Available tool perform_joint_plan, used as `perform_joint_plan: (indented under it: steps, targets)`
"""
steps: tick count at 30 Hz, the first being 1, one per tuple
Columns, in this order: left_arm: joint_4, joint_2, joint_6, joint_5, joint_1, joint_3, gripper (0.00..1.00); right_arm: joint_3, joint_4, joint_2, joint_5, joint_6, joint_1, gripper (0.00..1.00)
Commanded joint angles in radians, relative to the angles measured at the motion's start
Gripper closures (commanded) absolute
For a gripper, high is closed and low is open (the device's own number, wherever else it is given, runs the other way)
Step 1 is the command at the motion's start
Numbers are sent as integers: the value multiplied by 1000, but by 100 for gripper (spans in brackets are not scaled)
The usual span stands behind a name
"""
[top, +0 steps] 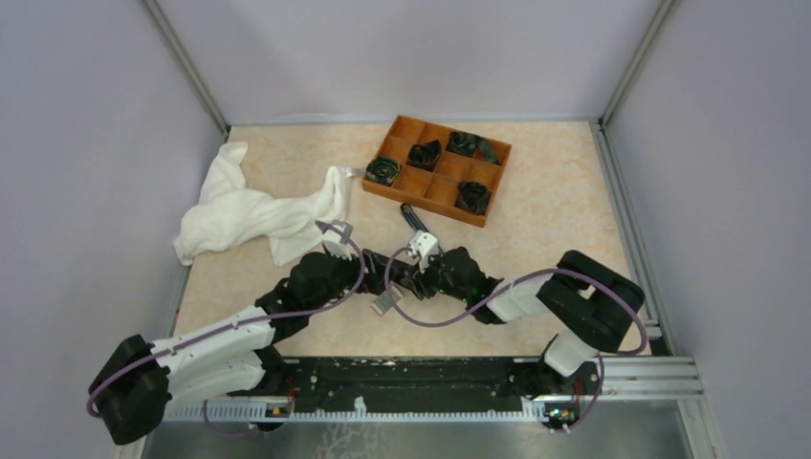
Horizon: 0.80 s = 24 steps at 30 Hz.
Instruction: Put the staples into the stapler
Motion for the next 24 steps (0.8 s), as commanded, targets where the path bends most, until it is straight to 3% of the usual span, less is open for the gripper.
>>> perform_joint_plan:
  steps: [1, 6, 11, 20, 24]
  targets:
    - [-61, -56, -149, -66, 6, -22, 1, 5, -145, -142, 16, 9, -3, 53]
    - [-134, -101, -243, -95, 31, -33, 1, 106, -409, -243, 23, -28, -3, 48]
    - [-202, -107, -312, -70, 84, -27, 1, 252, -606, -212, 14, -103, -6, 45]
    - [-261, -93, -344, 59, 221, -26, 1, 437, -775, -57, -52, -190, -6, 45]
    - [-274, -90, -351, 72, 246, -27, 1, 457, -783, -33, -62, -199, -3, 50]
